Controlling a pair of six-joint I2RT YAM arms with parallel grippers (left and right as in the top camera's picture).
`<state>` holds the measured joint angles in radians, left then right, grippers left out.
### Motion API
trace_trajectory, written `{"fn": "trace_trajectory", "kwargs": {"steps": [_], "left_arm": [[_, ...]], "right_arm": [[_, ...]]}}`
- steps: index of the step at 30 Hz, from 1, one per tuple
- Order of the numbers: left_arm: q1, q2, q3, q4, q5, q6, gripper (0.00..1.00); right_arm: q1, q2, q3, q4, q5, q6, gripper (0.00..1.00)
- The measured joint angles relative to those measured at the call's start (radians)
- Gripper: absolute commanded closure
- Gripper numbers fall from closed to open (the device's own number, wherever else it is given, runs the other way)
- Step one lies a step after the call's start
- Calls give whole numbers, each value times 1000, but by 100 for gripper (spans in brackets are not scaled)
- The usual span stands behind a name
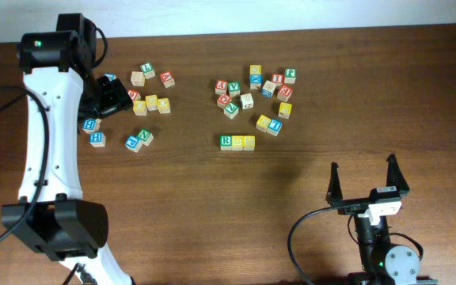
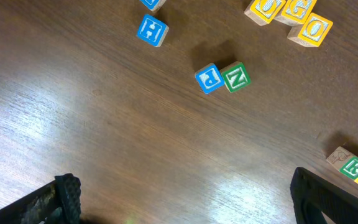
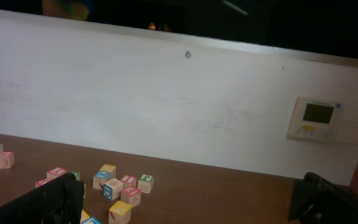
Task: Spell out RSS
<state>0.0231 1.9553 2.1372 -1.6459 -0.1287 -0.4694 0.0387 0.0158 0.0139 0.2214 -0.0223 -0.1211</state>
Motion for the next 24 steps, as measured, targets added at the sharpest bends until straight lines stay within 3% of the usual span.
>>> {"fn": "trace_trajectory", "kwargs": {"steps": [7, 16, 24], "left_arm": [[0, 0, 0, 0, 0, 0, 1], [0, 0, 0, 0, 0, 0, 1], [0, 0, 0, 0, 0, 0, 1]], "right_arm": [[0, 0, 0, -35, 0, 1, 2], [0, -1, -3, -294, 5, 1, 2], [0, -1, -3, -296, 11, 1, 2]]}}
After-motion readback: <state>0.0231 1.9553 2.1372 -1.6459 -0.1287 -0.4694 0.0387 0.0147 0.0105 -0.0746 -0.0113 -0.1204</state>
